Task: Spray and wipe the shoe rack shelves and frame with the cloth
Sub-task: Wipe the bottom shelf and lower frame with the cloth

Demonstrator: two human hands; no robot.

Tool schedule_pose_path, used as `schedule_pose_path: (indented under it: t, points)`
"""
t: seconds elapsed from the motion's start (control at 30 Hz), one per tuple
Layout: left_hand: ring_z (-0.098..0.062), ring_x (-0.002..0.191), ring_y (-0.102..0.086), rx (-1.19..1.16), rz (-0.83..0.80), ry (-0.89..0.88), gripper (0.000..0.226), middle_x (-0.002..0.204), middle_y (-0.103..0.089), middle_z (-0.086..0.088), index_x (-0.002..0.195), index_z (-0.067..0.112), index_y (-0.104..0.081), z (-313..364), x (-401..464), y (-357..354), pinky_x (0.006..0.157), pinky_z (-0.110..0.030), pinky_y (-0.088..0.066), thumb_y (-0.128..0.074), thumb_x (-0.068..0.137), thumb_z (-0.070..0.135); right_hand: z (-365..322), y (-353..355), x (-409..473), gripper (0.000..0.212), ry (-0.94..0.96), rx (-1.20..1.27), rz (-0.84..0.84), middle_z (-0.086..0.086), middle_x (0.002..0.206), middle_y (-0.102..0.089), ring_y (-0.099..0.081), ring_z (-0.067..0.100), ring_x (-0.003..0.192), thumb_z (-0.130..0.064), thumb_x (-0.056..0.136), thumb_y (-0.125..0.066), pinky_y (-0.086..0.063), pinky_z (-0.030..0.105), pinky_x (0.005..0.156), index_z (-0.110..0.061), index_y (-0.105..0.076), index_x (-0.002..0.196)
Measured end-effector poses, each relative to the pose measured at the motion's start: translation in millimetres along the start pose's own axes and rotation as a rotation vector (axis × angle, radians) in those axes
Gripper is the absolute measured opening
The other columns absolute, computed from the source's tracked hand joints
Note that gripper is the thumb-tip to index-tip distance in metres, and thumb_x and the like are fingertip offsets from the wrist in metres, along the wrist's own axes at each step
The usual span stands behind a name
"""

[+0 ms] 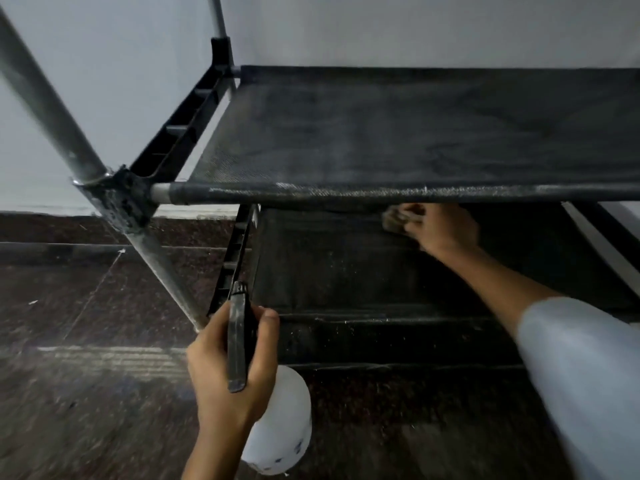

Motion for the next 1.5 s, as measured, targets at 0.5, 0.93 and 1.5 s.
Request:
schedule_pose_path:
  t: [0.5,0.93,1.5]
  points:
    - [-0.014,0.05,-0.057,0.077,0.054,-0.044,0.024,0.067,-0.062,0.005,0.066,0.028,-0.057,-1.3,-2.0,-0.2,0.037,-0.012,-0.033,-0.054,0.078,0.049,-174.7,-42.9,-60.1,0.038,0.431,0.265,-0.142,0.004,0.122,-0.063,-0.058,0.026,0.113,-0.01,0.085,-0.061,-0.044,0.031,0.091,-0.025,-0.063,0.121]
    - [-0.012,0.047,-0.053,0.028,0.057,-0.048,0.02,0.059,-0.058,0.004,0.064,0.031,-0.053,-5.5,-3.8,-2.2,0.04,-0.01,-0.033,-0.055,0.079,0.045,-41.8,-1.3,-40.7,0.038,0.397,0.238,-0.284,-0.002,0.111,-0.069,-0.065,0.017,0.1,-0.008,0.078,-0.069,-0.047,0.022,0.077,-0.025,-0.069,0.112]
    - [-0.015,0.047,-0.052,0.05,0.036,-0.072,0.023,0.062,-0.058,0.001,0.065,0.026,-0.054,-4.1,-0.1,-1.3,0.04,-0.008,-0.031,-0.054,0.079,0.044,-19.5,17.3,-65.4,0.043,0.62,0.113,-0.637,-0.007,0.113,-0.068,-0.061,0.003,0.104,-0.008,0.074,-0.076,-0.043,0.019,0.092,-0.024,-0.069,0.113]
Point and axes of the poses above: each hand's wrist, its own x-axis towards the middle knuckle, its own y-axis out of the back of the hand, z = x × y, the point moved 6 cm from there along x, towards the middle knuckle
